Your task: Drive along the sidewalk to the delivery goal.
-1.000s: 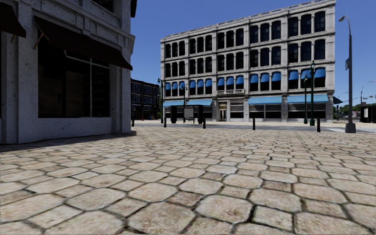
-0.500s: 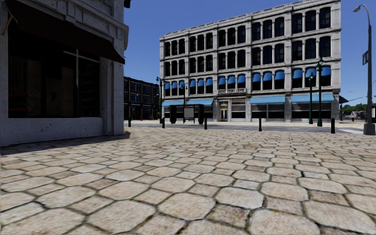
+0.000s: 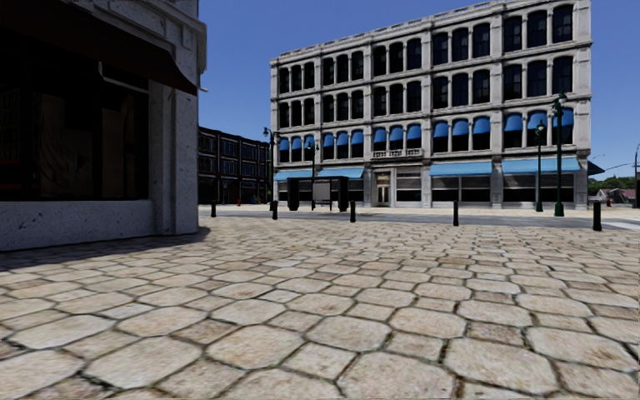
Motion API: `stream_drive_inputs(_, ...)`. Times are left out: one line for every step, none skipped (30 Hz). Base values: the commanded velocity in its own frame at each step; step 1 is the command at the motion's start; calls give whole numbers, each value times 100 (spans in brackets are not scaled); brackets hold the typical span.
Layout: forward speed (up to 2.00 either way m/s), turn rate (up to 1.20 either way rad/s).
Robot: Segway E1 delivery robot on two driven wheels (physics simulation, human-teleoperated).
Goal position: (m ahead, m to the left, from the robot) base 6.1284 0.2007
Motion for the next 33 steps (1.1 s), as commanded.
stream_drive_inputs(200, 0)
stream_drive_inputs(200, 0)
stream_drive_inputs(200, 0)
stream_drive_inputs(200, 0)
stream_drive_inputs(200, 0)
stream_drive_inputs(200, 0)
stream_drive_inputs(200, 0)
stream_drive_inputs(200, 0)
stream_drive_inputs(200, 0)
stream_drive_inputs(200, 0)
stream_drive_inputs(200, 0)
stream_drive_inputs(200, 0)
stream_drive_inputs(200, 0)
stream_drive_inputs(200, 0)
stream_drive_inputs(200, 0)
stream_drive_inputs(200, 0)
stream_drive_inputs(200, 0)
stream_drive_inputs(200, 0)
stream_drive_inputs(200, 0)
stream_drive_inputs(200, 0)
stream_drive_inputs(200, 0)
stream_drive_inputs(200, 0)
stream_drive_inputs(200, 0)
stream_drive_inputs(200, 0)
stream_drive_inputs(200, 0)
stream_drive_inputs(200, 0)
stream_drive_inputs(200, 0)
stream_drive_inputs(200, 0)
stream_drive_inputs(200, 0)
stream_drive_inputs(200, 0)
stream_drive_inputs(200, 0)
stream_drive_inputs(200, 0)
stream_drive_inputs(200, 0)
